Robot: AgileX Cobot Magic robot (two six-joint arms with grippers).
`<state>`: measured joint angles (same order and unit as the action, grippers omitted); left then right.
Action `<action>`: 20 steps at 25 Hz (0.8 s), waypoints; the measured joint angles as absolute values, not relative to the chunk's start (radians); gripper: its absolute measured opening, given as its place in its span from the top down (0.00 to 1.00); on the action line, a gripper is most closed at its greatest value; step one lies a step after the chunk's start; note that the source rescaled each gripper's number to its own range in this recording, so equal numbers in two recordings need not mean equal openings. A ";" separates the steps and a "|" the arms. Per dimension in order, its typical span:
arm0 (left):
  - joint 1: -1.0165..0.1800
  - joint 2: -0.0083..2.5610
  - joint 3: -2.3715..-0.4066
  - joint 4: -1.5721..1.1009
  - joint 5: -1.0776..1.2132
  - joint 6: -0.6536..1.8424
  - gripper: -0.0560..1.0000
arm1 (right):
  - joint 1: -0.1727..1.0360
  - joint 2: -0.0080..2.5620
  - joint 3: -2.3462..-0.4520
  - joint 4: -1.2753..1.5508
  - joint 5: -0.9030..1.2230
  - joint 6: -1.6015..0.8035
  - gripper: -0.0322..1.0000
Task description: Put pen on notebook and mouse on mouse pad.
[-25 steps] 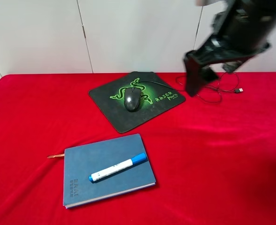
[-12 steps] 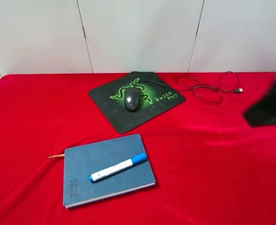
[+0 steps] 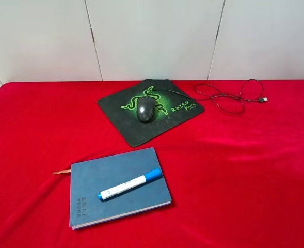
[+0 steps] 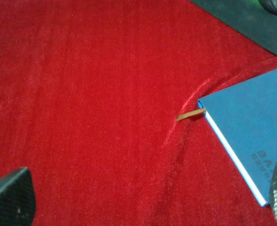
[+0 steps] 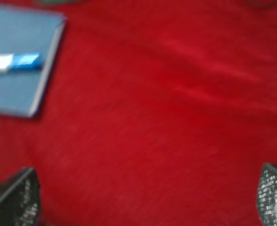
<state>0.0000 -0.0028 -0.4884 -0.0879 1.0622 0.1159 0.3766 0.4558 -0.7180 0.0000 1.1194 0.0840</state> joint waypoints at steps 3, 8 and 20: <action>0.000 -0.003 -0.488 -0.088 1.062 0.116 0.00 | 0.247 0.335 -0.657 0.000 1.079 0.058 0.00; 0.001 -0.003 -0.488 -0.087 1.062 0.116 0.00 | 0.106 0.160 -0.560 0.000 1.045 0.039 0.00; 0.001 -0.003 -0.488 -0.088 1.062 0.116 0.00 | -0.084 -0.004 -0.488 0.007 1.029 0.036 0.00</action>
